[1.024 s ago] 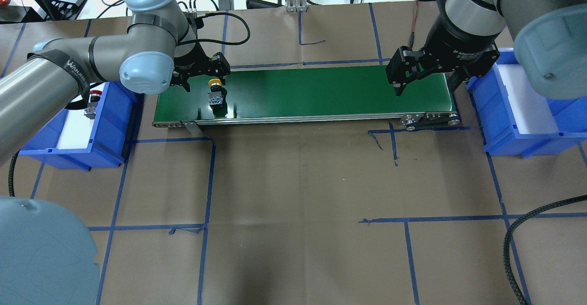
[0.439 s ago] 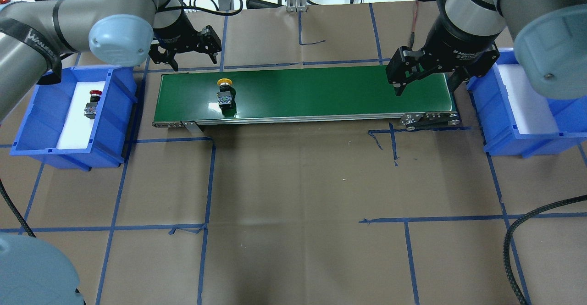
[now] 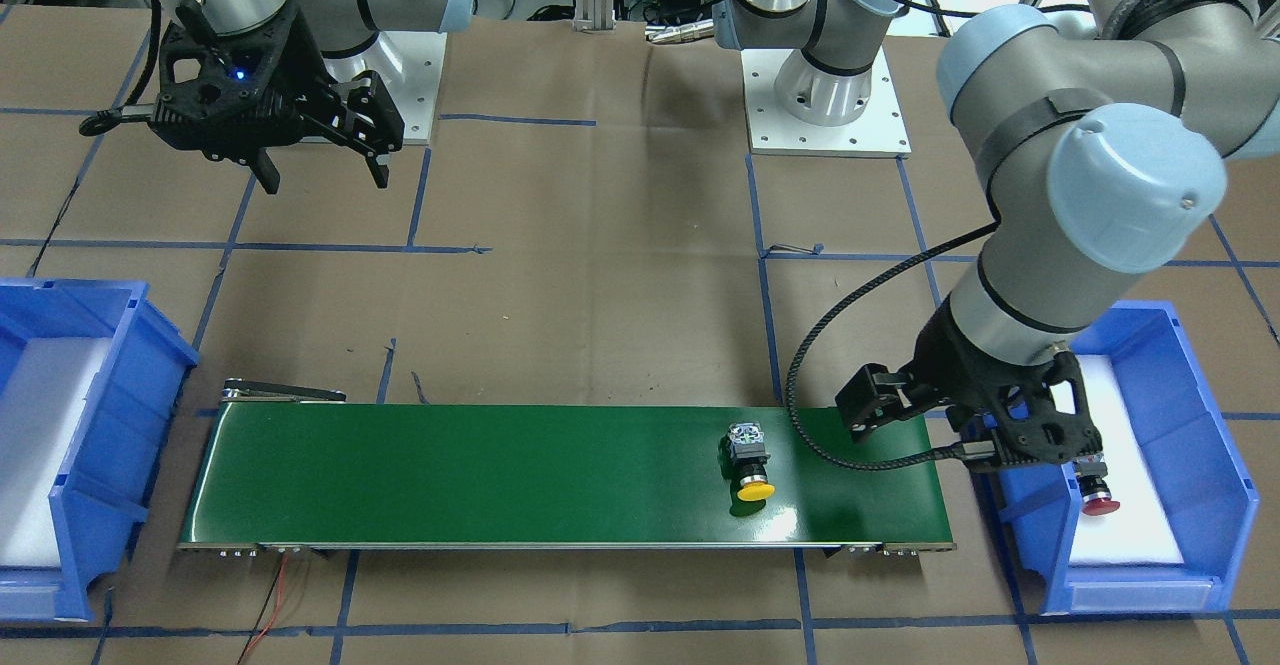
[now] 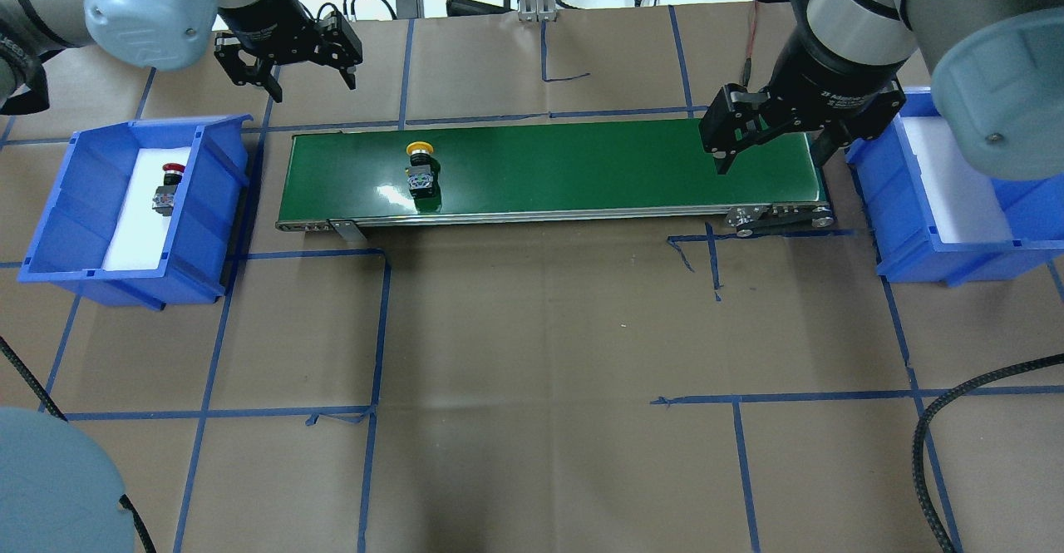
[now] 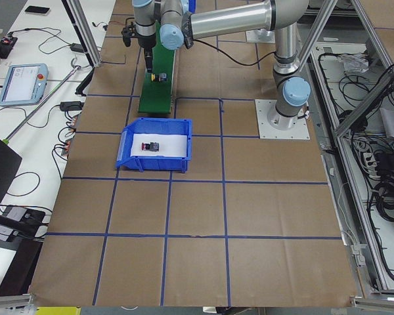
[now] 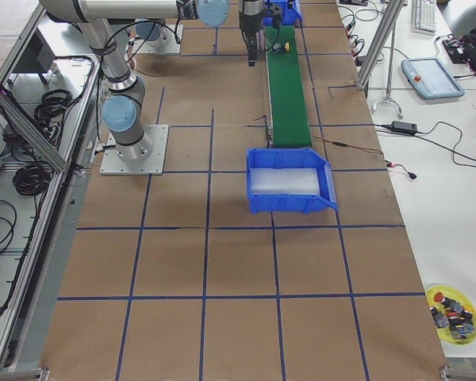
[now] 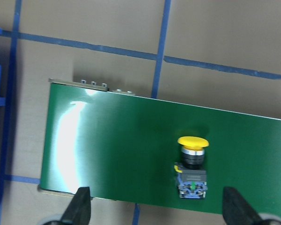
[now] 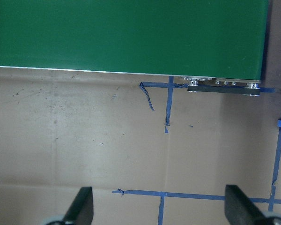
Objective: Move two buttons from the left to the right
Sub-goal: 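Open the left gripper, release the yellow button, and withdraw to the bin, then lower the left gripper onto the red-capped button switch and grasp it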
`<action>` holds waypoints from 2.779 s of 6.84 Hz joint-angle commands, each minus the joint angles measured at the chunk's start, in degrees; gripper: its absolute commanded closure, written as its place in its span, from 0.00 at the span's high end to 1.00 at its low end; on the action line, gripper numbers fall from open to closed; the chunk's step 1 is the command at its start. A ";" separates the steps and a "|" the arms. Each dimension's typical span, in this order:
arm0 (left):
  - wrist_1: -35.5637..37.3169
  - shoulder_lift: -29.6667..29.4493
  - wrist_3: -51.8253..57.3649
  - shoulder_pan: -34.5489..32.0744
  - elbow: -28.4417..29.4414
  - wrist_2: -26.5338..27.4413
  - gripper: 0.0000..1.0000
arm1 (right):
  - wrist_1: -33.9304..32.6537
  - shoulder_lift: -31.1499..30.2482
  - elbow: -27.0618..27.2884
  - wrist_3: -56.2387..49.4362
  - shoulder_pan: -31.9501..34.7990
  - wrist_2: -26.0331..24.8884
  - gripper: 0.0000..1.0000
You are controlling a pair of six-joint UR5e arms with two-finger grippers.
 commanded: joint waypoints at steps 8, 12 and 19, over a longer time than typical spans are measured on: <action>0.67 -3.06 38.53 24.43 -0.93 -0.05 1.00 | -1.21 0.00 0.00 0.06 0.00 0.00 1.00; 6.18 -6.91 36.50 24.26 -1.81 0.04 1.00 | -1.21 0.00 0.09 -0.03 0.00 -0.18 1.00; 22.21 -11.85 36.41 24.43 -9.99 -0.75 0.99 | -1.30 0.18 0.17 -0.03 0.00 0.00 1.00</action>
